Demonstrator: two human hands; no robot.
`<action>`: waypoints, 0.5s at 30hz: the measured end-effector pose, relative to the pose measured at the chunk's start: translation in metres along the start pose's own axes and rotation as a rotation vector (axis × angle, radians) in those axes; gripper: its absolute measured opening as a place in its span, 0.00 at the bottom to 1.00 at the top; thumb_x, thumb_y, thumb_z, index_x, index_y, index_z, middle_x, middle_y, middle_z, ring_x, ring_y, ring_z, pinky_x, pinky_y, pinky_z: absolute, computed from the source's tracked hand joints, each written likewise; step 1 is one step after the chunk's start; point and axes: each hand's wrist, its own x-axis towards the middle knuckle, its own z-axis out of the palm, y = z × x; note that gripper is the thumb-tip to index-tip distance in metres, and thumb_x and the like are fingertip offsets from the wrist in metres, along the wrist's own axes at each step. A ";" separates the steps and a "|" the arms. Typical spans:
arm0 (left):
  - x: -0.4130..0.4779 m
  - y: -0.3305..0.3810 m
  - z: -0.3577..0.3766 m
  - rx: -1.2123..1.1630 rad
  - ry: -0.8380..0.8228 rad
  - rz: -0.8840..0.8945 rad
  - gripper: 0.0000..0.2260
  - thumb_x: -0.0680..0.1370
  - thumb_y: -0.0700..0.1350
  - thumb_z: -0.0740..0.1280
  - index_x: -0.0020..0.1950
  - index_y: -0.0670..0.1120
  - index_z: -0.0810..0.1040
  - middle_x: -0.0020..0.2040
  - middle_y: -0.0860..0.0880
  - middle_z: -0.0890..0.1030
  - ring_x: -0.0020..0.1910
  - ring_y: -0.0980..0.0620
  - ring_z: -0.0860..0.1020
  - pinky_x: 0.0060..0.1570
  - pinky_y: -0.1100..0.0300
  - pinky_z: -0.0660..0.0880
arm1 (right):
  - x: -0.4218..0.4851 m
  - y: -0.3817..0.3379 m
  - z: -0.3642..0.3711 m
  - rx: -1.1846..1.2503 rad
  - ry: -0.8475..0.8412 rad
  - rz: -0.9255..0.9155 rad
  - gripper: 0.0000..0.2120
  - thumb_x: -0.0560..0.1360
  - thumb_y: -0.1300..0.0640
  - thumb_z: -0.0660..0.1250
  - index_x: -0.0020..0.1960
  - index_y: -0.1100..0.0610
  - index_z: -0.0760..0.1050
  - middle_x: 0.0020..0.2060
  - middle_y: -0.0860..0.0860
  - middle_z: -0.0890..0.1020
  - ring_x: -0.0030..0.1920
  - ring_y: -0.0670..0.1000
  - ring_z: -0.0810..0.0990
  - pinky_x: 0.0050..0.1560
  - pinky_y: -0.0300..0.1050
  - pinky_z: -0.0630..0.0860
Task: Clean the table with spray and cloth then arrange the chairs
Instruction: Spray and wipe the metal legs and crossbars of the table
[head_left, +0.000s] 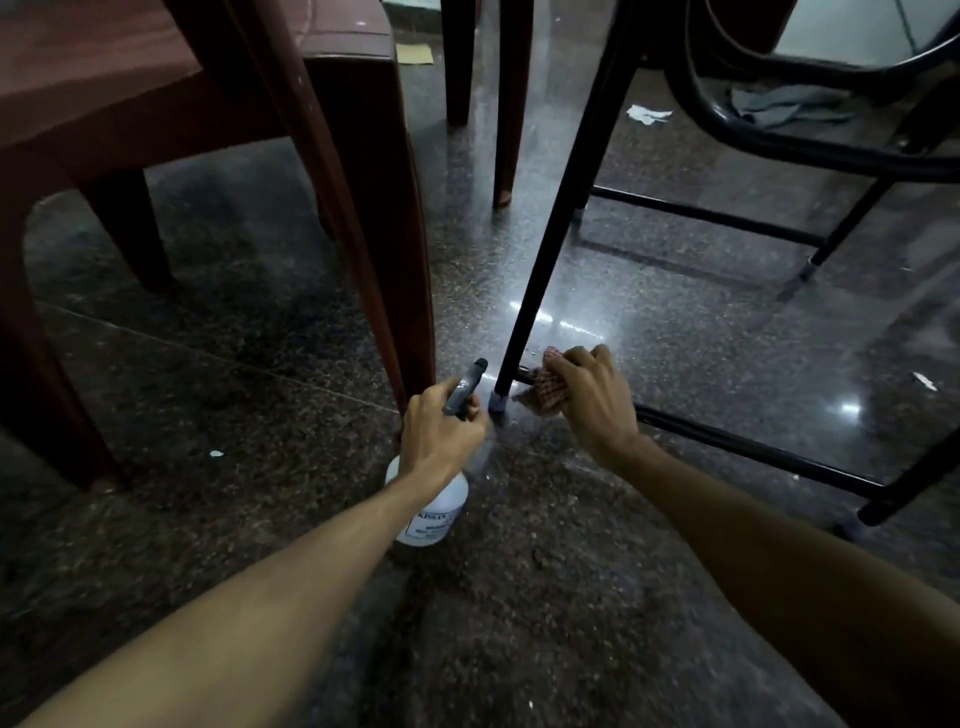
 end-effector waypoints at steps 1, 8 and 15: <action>-0.001 0.000 0.001 0.002 -0.007 0.005 0.05 0.75 0.44 0.71 0.40 0.47 0.78 0.34 0.47 0.80 0.34 0.45 0.80 0.34 0.47 0.78 | 0.001 -0.010 0.002 0.013 -0.009 -0.053 0.21 0.72 0.57 0.75 0.64 0.55 0.78 0.58 0.55 0.79 0.54 0.57 0.71 0.42 0.46 0.65; -0.010 0.009 0.009 0.006 -0.035 0.041 0.09 0.73 0.40 0.74 0.38 0.50 0.76 0.34 0.50 0.79 0.36 0.47 0.80 0.34 0.56 0.72 | -0.062 0.028 0.004 -0.036 -0.038 -0.028 0.13 0.72 0.55 0.74 0.56 0.55 0.81 0.65 0.58 0.72 0.60 0.63 0.71 0.44 0.54 0.79; -0.028 0.033 0.043 -0.022 -0.129 0.119 0.06 0.72 0.38 0.74 0.39 0.47 0.80 0.33 0.50 0.80 0.35 0.47 0.80 0.35 0.54 0.74 | -0.066 0.048 -0.012 -0.023 -0.025 -0.056 0.13 0.74 0.53 0.73 0.59 0.52 0.82 0.62 0.55 0.74 0.60 0.61 0.71 0.42 0.54 0.79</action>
